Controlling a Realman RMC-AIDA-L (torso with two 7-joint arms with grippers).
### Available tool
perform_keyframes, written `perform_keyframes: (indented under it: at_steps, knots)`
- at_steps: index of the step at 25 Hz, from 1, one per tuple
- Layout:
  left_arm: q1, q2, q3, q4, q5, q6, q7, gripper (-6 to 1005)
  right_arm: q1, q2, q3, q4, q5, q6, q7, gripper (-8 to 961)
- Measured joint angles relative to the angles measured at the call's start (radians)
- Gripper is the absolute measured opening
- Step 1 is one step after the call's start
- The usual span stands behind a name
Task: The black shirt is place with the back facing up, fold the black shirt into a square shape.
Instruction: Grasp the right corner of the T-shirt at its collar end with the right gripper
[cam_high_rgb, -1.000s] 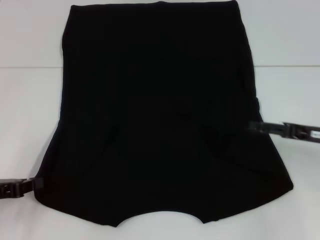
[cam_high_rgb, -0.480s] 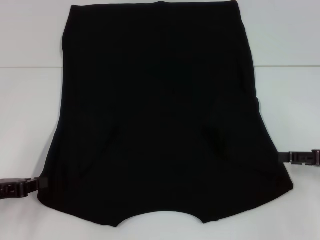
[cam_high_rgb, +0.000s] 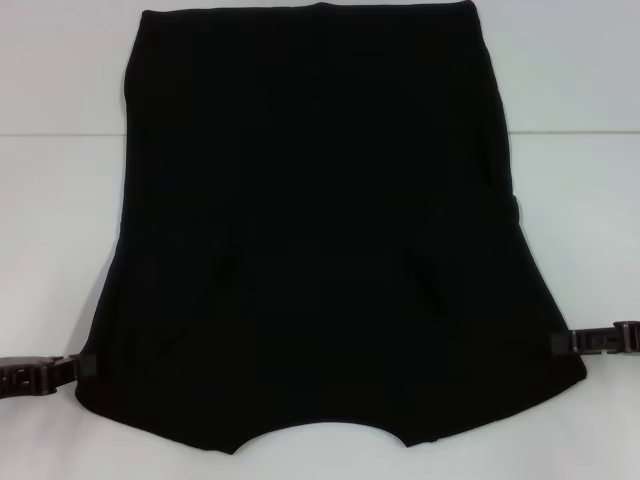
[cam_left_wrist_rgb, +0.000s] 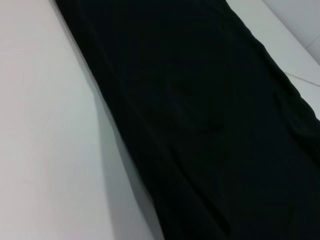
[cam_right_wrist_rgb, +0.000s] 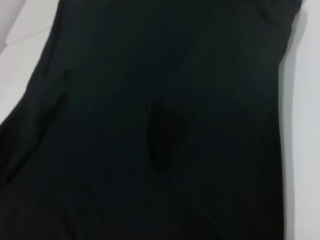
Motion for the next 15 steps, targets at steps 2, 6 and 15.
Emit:
perform_keyframes:
  at_steps: [2, 6, 15]
  knots:
    - [0.000, 0.000, 0.000, 0.000, 0.001, 0.000, 0.000, 30, 0.005, 0.000, 0.000, 0.000, -0.018, -0.004, 0.010, 661]
    - [0.000, 0.000, 0.000, -0.001, 0.001, 0.001, 0.000, 30, 0.007, 0.001, -0.004, -0.002, -0.028, -0.018, 0.016, 648]
    - [0.000, 0.000, 0.000, -0.002, -0.002, 0.002, 0.000, 29, 0.016, 0.011, -0.009, -0.003, -0.030, -0.053, 0.016, 619]
